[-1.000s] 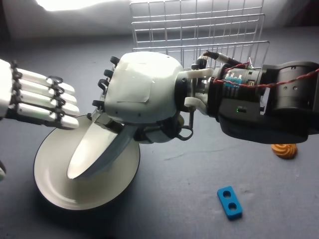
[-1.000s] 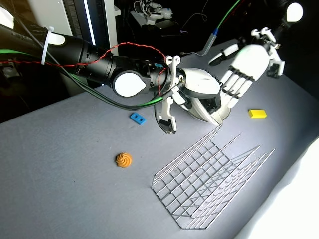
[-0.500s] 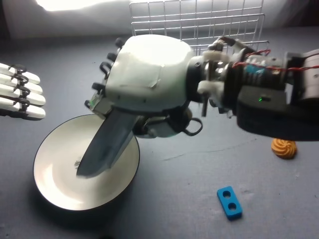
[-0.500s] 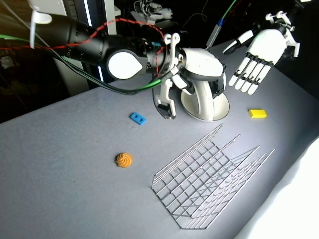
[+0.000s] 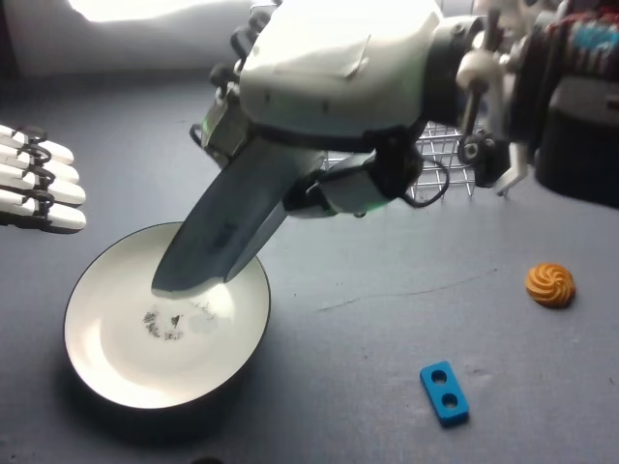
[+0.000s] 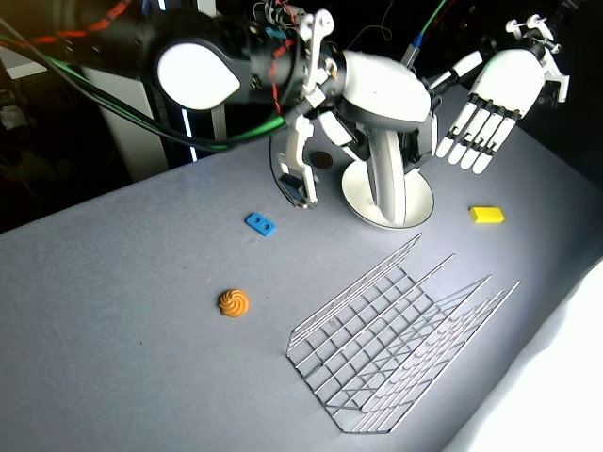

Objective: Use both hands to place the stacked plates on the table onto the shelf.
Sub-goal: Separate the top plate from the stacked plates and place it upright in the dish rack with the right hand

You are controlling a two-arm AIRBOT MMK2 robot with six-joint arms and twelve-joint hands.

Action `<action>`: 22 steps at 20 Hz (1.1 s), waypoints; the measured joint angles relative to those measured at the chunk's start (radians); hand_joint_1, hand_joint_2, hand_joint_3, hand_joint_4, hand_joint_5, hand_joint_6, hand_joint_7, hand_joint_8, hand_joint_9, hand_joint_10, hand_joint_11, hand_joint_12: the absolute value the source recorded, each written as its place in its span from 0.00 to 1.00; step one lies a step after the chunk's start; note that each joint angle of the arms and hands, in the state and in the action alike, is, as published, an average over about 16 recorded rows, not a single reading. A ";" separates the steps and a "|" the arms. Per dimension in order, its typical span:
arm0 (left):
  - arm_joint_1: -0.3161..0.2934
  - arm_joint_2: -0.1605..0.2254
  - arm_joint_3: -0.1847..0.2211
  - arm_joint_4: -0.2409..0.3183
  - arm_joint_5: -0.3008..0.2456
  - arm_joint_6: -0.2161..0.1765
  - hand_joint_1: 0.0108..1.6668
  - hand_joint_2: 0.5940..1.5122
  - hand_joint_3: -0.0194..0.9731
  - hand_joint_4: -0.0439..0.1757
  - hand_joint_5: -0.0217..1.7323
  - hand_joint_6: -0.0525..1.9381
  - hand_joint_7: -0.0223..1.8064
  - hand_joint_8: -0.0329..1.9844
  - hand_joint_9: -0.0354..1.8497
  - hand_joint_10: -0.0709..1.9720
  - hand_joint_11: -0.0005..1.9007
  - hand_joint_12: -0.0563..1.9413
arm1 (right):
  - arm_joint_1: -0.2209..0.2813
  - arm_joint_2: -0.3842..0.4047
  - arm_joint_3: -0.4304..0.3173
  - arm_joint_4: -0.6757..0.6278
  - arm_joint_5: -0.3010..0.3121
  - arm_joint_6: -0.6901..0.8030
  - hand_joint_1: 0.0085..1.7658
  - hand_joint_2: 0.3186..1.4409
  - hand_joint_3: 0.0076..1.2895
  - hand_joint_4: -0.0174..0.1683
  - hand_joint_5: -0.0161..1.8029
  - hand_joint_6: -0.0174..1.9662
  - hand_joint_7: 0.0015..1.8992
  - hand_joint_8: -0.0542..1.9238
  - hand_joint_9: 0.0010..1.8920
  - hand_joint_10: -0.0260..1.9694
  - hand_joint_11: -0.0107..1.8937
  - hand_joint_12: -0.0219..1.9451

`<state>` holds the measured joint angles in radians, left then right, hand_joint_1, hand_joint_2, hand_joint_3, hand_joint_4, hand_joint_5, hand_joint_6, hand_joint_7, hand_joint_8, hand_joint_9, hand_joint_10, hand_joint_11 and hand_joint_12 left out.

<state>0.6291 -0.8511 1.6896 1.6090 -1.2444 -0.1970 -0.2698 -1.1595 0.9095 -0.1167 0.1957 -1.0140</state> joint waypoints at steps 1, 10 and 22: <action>0.000 0.000 -0.003 0.000 0.000 0.000 0.00 0.53 0.04 0.20 0.03 0.04 0.03 0.02 0.03 0.04 0.01 0.03 | 0.015 0.016 -0.007 0.012 -0.008 0.021 0.70 0.62 0.00 0.09 0.47 0.57 0.54 0.53 0.60 0.29 0.49 0.63; 0.015 -0.002 -0.047 0.000 0.010 0.019 0.00 0.54 0.03 0.20 0.04 0.04 0.03 0.02 0.03 0.04 0.01 0.03 | 0.132 0.137 -0.022 0.134 -0.053 0.219 0.71 0.62 0.00 0.09 0.47 0.56 0.54 0.53 0.58 0.36 0.48 0.63; 0.081 -0.028 -0.093 0.001 0.041 0.082 0.00 0.53 0.03 0.20 0.04 0.04 0.03 0.02 0.03 0.04 0.01 0.03 | 0.209 0.180 0.087 -0.054 -0.102 0.682 0.74 0.62 0.00 0.08 0.48 0.55 0.54 0.51 0.60 0.31 0.48 0.62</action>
<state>0.7105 -0.8794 1.5965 1.6103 -1.2038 -0.1155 -0.0604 -0.9796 0.9969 -0.1704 0.0933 -0.3323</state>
